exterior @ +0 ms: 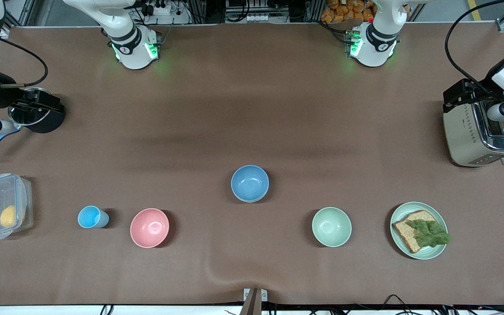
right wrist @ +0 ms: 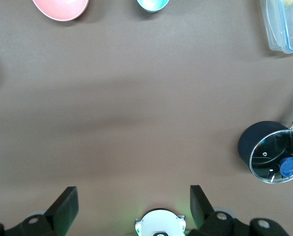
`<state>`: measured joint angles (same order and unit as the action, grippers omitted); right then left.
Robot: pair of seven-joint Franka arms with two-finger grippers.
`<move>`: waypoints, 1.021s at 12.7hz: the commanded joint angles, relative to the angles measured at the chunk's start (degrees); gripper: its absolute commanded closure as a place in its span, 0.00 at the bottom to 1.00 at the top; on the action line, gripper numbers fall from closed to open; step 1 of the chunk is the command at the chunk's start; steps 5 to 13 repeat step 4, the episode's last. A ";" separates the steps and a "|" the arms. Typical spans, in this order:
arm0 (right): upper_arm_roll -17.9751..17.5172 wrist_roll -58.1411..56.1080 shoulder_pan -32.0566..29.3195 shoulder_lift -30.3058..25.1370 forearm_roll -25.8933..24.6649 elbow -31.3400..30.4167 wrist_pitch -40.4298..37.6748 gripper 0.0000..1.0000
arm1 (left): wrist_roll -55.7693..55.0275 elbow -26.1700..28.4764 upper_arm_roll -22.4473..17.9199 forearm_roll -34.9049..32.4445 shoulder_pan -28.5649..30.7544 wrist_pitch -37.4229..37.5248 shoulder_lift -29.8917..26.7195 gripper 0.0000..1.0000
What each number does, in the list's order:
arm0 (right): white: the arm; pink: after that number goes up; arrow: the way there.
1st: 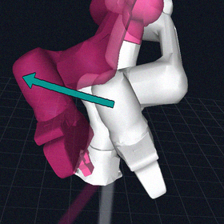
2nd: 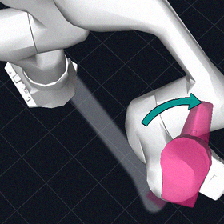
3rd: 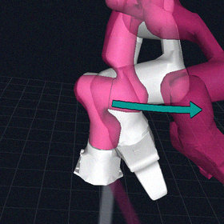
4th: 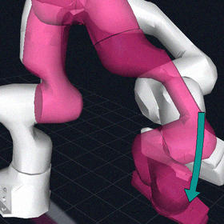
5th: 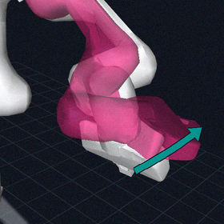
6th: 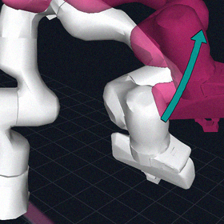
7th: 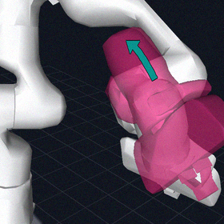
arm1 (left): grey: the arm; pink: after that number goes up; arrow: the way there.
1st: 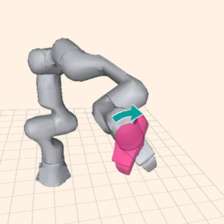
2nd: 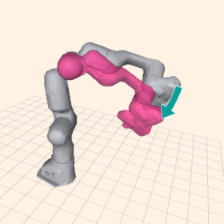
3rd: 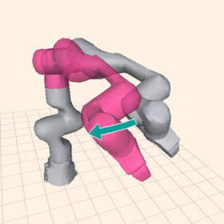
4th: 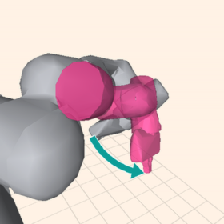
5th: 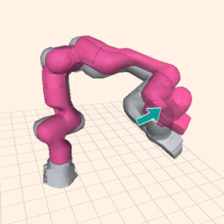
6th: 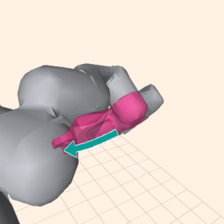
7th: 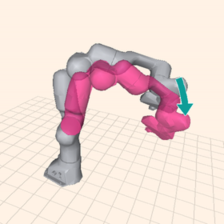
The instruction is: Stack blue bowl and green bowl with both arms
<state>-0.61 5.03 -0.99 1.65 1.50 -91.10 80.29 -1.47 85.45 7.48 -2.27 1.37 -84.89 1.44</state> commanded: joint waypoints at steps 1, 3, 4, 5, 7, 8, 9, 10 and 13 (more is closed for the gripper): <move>-1.23 -0.29 -1.29 0.98 -0.98 1.72 1.00 0.00 | 1.56 0.68 -0.18 1.12 0.12 0.26 -1.09 0.00; -1.23 -0.20 -1.21 1.07 -0.98 1.54 2.06 0.00 | 1.56 0.68 -0.18 1.13 0.12 0.26 -1.09 0.00; -1.23 -0.29 -1.21 1.07 -0.98 1.46 2.15 0.00 | 1.64 0.68 -0.18 1.21 0.12 0.26 -1.18 0.00; -1.23 -0.29 -1.21 1.07 -0.98 1.46 2.15 0.00 | 1.64 0.68 -0.18 1.21 0.12 0.26 -1.18 0.00; -1.23 -0.29 -1.21 1.07 -0.98 1.46 2.15 0.00 | 1.64 0.68 -0.18 1.21 0.12 0.26 -1.18 0.00; -1.23 -0.29 -1.21 1.07 -0.98 1.46 2.15 0.00 | 1.64 0.68 -0.18 1.21 0.12 0.26 -1.18 0.00; -1.23 -0.29 -1.21 1.07 -0.98 1.46 2.15 0.00 | 1.64 0.68 -0.18 1.21 0.12 0.26 -1.18 0.00; -1.23 -0.29 -1.21 1.07 -0.98 1.46 2.15 0.00 | 1.64 0.68 -0.18 1.21 0.12 0.26 -1.18 0.00; -1.23 -0.29 -1.21 1.07 -0.98 1.46 2.15 0.00 | 1.64 0.68 -0.18 1.21 0.12 0.26 -1.18 0.00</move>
